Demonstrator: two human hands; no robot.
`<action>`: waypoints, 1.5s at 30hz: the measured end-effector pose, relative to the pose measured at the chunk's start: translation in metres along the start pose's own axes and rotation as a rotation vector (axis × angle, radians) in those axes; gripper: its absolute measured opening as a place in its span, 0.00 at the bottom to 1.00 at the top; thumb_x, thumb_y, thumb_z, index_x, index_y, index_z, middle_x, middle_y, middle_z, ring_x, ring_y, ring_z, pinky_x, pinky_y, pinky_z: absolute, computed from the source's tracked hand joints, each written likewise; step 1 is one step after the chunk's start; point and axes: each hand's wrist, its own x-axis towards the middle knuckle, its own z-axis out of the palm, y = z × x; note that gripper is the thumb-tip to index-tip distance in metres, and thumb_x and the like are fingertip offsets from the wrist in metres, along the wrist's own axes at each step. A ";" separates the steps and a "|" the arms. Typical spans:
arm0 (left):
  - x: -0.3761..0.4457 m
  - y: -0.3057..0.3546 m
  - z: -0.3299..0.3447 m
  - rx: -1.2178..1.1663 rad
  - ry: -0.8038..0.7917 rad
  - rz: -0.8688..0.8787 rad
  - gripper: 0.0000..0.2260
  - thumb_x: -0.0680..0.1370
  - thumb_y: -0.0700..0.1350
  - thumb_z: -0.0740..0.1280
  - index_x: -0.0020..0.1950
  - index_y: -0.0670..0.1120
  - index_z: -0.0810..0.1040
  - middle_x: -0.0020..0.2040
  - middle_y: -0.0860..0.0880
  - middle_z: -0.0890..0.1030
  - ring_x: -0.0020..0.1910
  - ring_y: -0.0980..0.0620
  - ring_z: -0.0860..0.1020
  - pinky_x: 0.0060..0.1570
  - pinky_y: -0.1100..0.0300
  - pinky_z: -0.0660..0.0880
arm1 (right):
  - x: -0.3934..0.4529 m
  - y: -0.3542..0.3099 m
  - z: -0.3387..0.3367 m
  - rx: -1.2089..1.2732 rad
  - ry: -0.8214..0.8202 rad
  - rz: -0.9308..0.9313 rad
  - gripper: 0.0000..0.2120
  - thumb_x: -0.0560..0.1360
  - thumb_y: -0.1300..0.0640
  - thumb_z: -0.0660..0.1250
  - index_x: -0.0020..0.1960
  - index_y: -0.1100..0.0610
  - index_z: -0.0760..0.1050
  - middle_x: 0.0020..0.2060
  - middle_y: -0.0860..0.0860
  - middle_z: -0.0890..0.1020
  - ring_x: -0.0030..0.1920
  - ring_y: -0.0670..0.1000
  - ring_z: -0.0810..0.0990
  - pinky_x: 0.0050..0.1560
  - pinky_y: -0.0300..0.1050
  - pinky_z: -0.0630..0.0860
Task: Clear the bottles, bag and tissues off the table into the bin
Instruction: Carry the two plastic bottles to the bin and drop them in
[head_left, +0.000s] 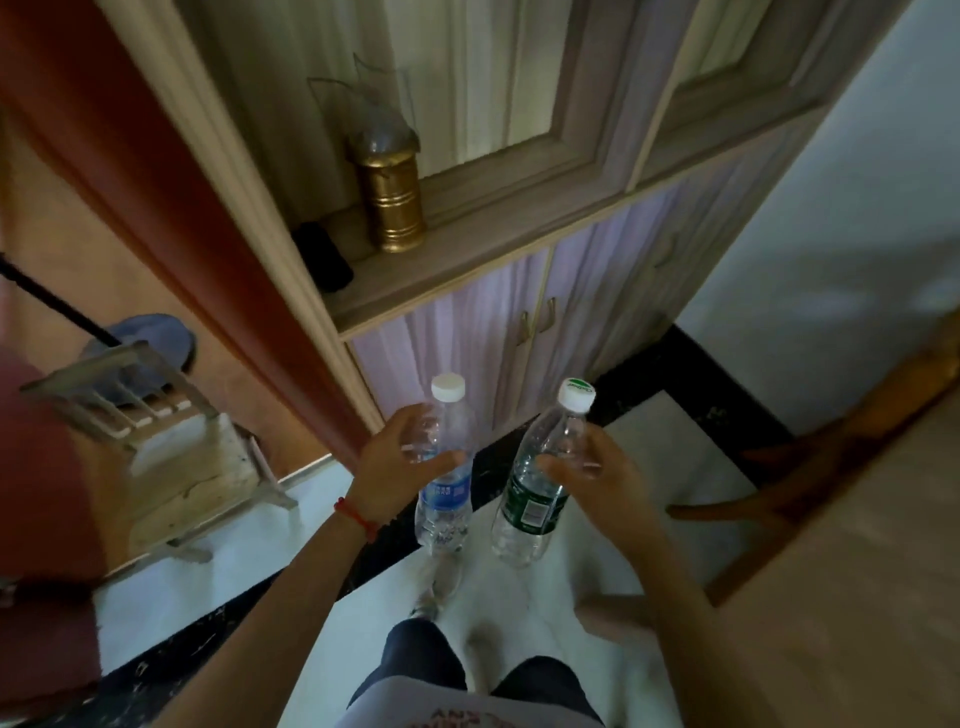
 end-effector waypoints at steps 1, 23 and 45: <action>0.013 0.003 0.005 0.007 -0.043 0.014 0.31 0.52 0.64 0.77 0.51 0.60 0.71 0.51 0.59 0.78 0.50 0.59 0.77 0.50 0.64 0.75 | 0.004 0.001 -0.002 0.001 0.035 0.014 0.21 0.69 0.51 0.72 0.60 0.52 0.72 0.48 0.47 0.81 0.47 0.45 0.79 0.45 0.35 0.75; 0.186 0.064 0.149 0.145 -0.752 0.106 0.30 0.63 0.49 0.76 0.62 0.45 0.73 0.52 0.51 0.79 0.52 0.58 0.77 0.43 0.75 0.74 | 0.048 0.038 -0.068 0.171 0.587 0.309 0.23 0.63 0.35 0.67 0.53 0.45 0.72 0.47 0.46 0.80 0.48 0.46 0.80 0.47 0.41 0.77; 0.321 0.200 0.370 0.135 -0.825 0.144 0.31 0.65 0.45 0.76 0.65 0.42 0.70 0.58 0.43 0.78 0.54 0.51 0.78 0.48 0.67 0.76 | 0.188 0.071 -0.298 0.209 0.679 0.279 0.20 0.68 0.47 0.72 0.57 0.50 0.73 0.47 0.48 0.81 0.49 0.47 0.80 0.52 0.50 0.79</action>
